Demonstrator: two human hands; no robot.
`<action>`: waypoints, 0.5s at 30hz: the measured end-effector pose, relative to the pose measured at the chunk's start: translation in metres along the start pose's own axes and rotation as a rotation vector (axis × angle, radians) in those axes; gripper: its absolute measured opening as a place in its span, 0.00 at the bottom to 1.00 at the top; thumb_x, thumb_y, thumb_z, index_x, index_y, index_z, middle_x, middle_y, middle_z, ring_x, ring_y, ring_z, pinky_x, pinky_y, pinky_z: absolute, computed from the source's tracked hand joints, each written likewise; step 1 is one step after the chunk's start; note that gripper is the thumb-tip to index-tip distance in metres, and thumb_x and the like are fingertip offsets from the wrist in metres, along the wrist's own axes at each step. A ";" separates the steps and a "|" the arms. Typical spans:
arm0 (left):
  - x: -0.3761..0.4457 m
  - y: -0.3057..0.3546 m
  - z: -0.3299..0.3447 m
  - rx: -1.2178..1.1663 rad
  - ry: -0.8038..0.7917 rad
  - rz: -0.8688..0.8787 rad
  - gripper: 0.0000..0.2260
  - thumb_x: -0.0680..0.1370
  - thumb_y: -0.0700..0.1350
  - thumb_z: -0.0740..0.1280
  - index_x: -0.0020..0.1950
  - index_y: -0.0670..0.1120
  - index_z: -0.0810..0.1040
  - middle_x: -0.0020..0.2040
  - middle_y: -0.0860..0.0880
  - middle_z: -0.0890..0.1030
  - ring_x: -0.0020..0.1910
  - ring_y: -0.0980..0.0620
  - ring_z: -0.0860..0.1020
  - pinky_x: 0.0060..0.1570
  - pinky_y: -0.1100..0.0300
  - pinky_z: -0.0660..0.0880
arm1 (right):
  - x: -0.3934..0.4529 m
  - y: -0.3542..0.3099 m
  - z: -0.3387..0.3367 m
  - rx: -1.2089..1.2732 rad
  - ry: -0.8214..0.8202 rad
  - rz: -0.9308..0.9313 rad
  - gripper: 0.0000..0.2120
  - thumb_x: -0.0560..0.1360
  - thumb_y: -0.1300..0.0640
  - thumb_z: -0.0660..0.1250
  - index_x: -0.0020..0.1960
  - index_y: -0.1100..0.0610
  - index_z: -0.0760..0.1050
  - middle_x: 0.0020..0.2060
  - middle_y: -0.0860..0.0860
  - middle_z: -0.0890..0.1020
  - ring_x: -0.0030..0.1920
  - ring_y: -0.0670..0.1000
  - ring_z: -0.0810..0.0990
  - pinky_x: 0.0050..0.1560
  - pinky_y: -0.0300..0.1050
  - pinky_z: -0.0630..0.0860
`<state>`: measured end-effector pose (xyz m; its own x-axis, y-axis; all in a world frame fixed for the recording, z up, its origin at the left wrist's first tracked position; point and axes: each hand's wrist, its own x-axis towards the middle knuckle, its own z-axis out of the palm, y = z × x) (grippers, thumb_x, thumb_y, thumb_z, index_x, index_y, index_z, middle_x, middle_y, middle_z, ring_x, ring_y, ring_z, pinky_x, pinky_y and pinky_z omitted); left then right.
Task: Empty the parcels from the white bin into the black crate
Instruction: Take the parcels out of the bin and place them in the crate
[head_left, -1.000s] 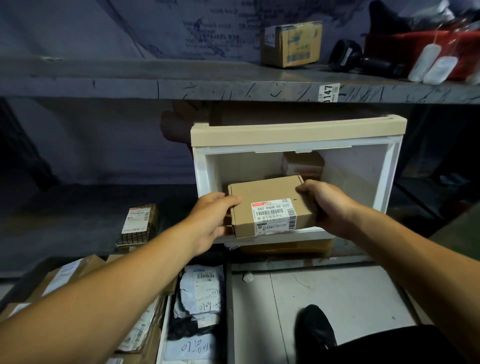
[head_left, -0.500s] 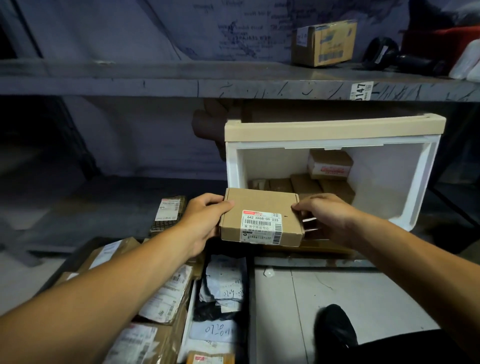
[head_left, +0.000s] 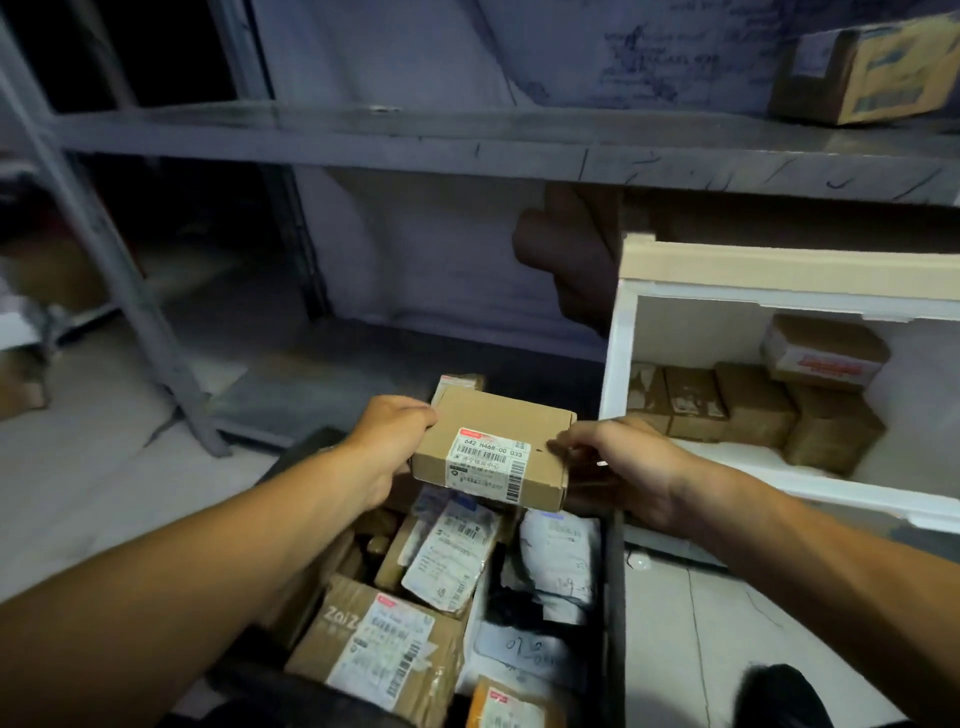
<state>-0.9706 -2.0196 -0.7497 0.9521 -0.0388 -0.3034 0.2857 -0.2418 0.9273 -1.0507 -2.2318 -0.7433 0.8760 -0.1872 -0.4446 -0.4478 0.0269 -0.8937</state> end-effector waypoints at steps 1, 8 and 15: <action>0.004 -0.003 -0.011 -0.005 0.017 -0.010 0.06 0.81 0.40 0.65 0.48 0.46 0.81 0.41 0.46 0.83 0.41 0.48 0.80 0.48 0.52 0.76 | 0.006 -0.001 0.010 0.007 -0.028 -0.002 0.10 0.79 0.61 0.67 0.58 0.64 0.79 0.34 0.55 0.86 0.35 0.52 0.86 0.50 0.52 0.83; 0.015 -0.031 -0.079 -0.007 0.138 -0.089 0.11 0.82 0.37 0.62 0.43 0.45 0.80 0.41 0.43 0.83 0.38 0.47 0.80 0.44 0.55 0.75 | 0.048 0.003 0.082 -0.072 -0.137 0.003 0.14 0.77 0.59 0.69 0.61 0.62 0.79 0.43 0.56 0.86 0.43 0.55 0.86 0.37 0.46 0.80; 0.020 -0.057 -0.134 0.015 0.214 -0.136 0.10 0.81 0.36 0.63 0.44 0.43 0.82 0.48 0.39 0.85 0.48 0.40 0.84 0.52 0.44 0.80 | 0.065 0.011 0.144 -0.093 -0.220 0.060 0.11 0.77 0.60 0.70 0.58 0.63 0.80 0.45 0.59 0.85 0.41 0.55 0.85 0.34 0.45 0.80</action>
<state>-0.9532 -1.8764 -0.7796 0.9067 0.2010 -0.3707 0.4129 -0.2448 0.8773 -0.9730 -2.1020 -0.7904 0.8609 0.0303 -0.5078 -0.5055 -0.0609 -0.8607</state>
